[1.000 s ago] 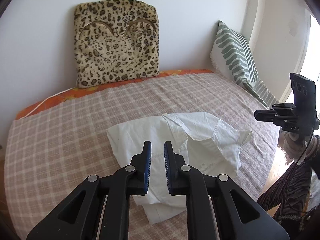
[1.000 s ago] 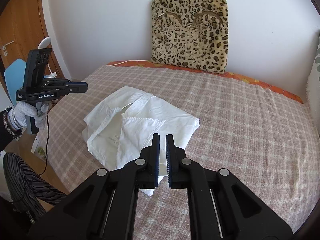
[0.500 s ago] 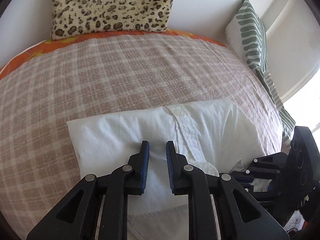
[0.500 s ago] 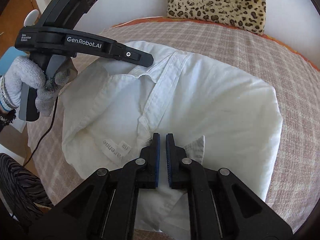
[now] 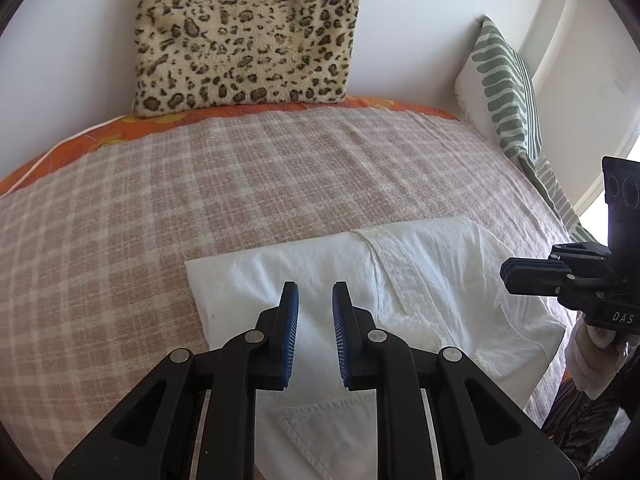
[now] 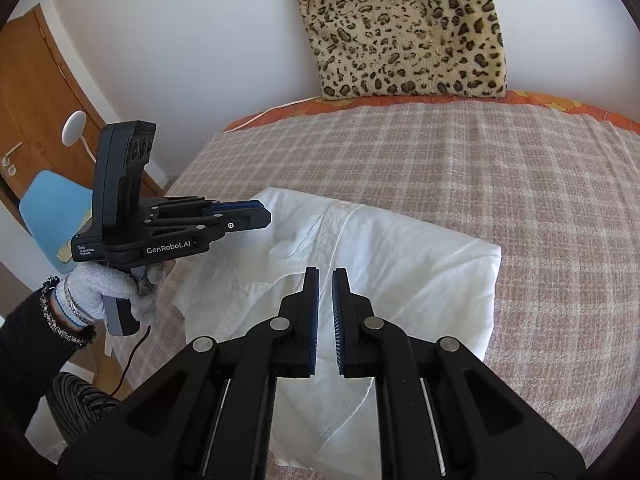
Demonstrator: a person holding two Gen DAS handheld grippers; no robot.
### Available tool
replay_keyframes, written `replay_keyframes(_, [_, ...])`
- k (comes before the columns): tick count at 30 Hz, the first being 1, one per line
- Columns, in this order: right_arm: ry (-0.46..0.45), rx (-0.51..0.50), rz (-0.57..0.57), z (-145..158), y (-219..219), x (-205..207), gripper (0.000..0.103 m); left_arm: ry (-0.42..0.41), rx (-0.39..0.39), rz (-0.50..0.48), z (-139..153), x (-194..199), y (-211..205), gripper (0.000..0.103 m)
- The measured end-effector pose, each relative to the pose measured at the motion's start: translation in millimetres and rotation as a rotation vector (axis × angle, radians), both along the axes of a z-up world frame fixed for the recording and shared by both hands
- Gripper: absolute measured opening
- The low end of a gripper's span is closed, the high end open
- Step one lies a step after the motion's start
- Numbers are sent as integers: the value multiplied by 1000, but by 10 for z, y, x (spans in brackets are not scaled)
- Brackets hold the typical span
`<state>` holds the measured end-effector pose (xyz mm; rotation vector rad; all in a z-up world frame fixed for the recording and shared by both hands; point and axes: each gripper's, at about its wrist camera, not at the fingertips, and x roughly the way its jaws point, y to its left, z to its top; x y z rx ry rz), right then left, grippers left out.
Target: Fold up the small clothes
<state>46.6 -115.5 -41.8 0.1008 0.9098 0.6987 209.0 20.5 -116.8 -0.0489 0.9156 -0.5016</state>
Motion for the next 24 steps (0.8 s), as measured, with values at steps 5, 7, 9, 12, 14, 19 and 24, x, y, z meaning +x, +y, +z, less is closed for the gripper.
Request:
replay_keyframes(5, [46,-82,-33,-241,274,533,32,26,9,125,-152,239,189,16])
replay_keyframes(7, [82,-137,-43,-386,345,643,32,46,22,135,-244,288,219,16])
replay_keyframes(9, [124,-157,-51,-497,340,680,32,46,65,136,-305,281,209,16])
replay_keyframes(12, [113,-205,-46,-537,315,608,32,6,143,122,-311,206,158,16])
replay_keyframes(14, [102,-181,-50,-446,247,521,32,-22,166,126,-248,136,148,16])
replay_keyframes(19, [30,-144,-52,-113,27,139,32,-118,216,85,-3,-116,46,16])
replay_keyframes(24, [11,-112,-80,45,-225,-214,32,-163,206,54,156,-283,-39,16])
